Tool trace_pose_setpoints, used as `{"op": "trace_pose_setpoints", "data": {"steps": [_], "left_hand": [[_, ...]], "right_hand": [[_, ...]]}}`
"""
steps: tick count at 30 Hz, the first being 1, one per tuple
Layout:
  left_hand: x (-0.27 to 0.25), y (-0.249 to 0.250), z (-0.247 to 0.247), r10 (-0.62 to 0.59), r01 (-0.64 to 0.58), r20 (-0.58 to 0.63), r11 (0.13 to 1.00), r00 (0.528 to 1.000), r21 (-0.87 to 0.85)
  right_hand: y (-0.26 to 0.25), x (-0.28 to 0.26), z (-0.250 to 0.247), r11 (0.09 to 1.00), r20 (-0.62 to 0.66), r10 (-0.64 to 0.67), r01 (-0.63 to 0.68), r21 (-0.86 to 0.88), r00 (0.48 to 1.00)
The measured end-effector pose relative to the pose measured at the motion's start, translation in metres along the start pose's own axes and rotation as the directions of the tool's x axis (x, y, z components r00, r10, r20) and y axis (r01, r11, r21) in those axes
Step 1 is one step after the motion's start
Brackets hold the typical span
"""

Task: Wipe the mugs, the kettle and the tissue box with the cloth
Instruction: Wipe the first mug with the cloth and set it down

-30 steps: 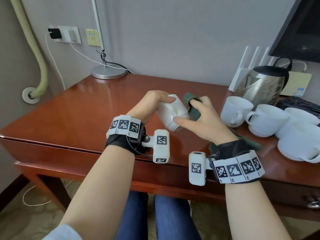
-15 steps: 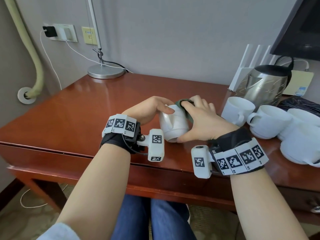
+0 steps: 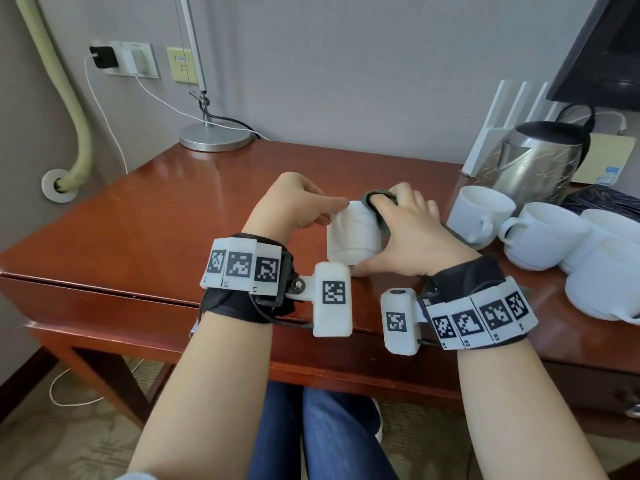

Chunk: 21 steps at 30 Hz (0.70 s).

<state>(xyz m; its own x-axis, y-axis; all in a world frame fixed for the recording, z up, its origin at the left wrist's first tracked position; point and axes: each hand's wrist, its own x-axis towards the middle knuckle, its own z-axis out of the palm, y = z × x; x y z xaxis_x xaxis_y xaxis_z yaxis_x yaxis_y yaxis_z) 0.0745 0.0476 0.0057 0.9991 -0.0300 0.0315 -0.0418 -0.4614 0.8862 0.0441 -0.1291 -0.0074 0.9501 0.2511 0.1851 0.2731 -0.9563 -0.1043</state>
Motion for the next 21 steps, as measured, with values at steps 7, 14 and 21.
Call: {"op": "trace_pose_setpoints", "data": {"steps": [7, 14, 21], "left_hand": [[-0.011, -0.017, 0.010, -0.058, 0.036, -0.067, 0.958, 0.996, -0.286], [-0.016, -0.028, 0.013, -0.240, 0.167, 0.004, 0.666, 0.971, -0.727], [-0.018, -0.034, 0.013, -0.312, 0.240, 0.128, 0.352, 0.941, -0.905]], "right_hand": [[-0.009, -0.010, 0.015, 0.999, -0.080, 0.033, -0.031, 0.023, 0.996], [-0.008, -0.030, 0.039, 0.974, -0.270, 0.128, -0.070, 0.216, 0.954], [-0.002, -0.044, 0.053, 0.980, -0.264, 0.035, 0.019, 0.200, 0.964]]}}
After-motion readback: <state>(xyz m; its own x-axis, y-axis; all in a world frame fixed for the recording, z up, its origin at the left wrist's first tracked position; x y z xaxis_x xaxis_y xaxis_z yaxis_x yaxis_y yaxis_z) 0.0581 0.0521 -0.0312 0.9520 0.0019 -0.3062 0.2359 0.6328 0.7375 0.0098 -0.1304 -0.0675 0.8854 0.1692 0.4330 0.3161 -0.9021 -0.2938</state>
